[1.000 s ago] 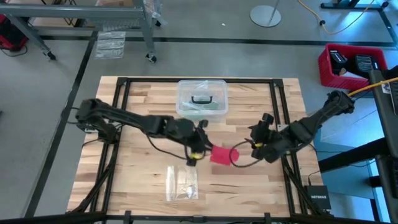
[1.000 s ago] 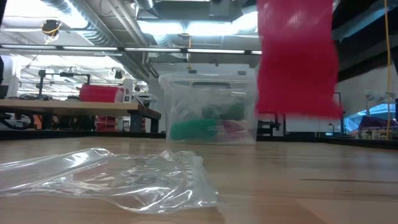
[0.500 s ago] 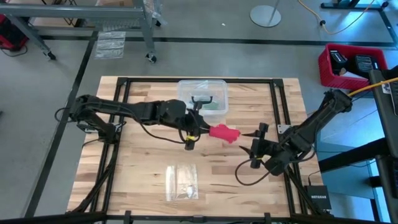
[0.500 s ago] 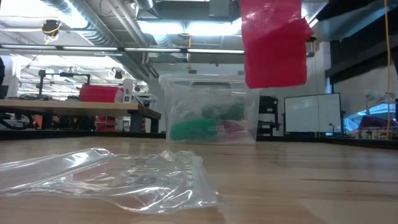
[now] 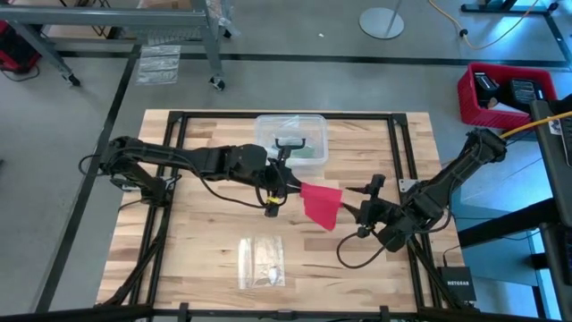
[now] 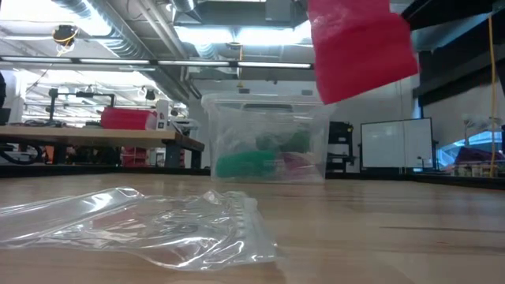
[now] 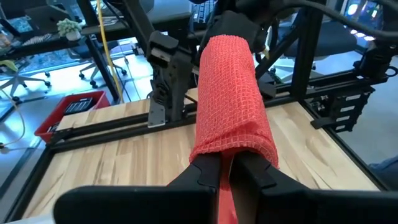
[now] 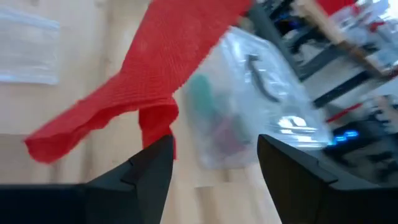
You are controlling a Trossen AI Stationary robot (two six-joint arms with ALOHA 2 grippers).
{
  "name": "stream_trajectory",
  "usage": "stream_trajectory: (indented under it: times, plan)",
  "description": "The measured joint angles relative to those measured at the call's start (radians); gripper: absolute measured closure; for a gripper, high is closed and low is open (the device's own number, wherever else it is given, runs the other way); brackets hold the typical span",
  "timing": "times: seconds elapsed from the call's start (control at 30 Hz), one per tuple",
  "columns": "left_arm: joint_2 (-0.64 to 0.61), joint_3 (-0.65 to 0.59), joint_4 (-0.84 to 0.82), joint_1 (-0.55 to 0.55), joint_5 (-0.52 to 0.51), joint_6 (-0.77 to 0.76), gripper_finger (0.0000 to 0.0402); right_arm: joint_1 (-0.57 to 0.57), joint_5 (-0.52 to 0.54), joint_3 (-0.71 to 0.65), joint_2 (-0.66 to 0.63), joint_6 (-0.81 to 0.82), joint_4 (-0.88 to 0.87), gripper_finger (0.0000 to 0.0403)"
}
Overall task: Roll bandage
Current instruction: Roll the red bandage
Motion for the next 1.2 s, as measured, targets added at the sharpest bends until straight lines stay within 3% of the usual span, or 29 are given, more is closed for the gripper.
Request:
stream_trajectory:
  times: [0.13,0.33,0.6,0.73,1.03,1.2]
  plan:
    - [0.000,0.000,0.000,0.002,0.000,0.003,0.0391,-0.023,-0.104,0.000,0.005,-0.023,0.056,0.0166]
    - [0.000,0.000,-0.006,0.002,0.000,0.005,0.0391,-0.060,-0.174,0.000,0.019,-0.055,0.070,0.0166]
    - [0.000,0.000,-0.039,0.003,0.000,0.011,0.0391,-0.058,-0.195,0.045,0.015,0.060,-0.120,0.0166]
    - [0.000,0.000,-0.040,0.004,0.000,0.016,0.0391,-0.058,-0.237,0.046,0.016,0.067,-0.115,0.0166]
    - [0.000,0.000,-0.028,0.004,0.000,0.021,0.0391,-0.079,-0.190,0.047,0.046,-0.035,0.012,0.0166]
    - [0.000,0.000,-0.024,0.000,-0.003,0.019,0.0391,-0.105,-0.294,0.047,0.067,-0.076,0.054,0.0166]
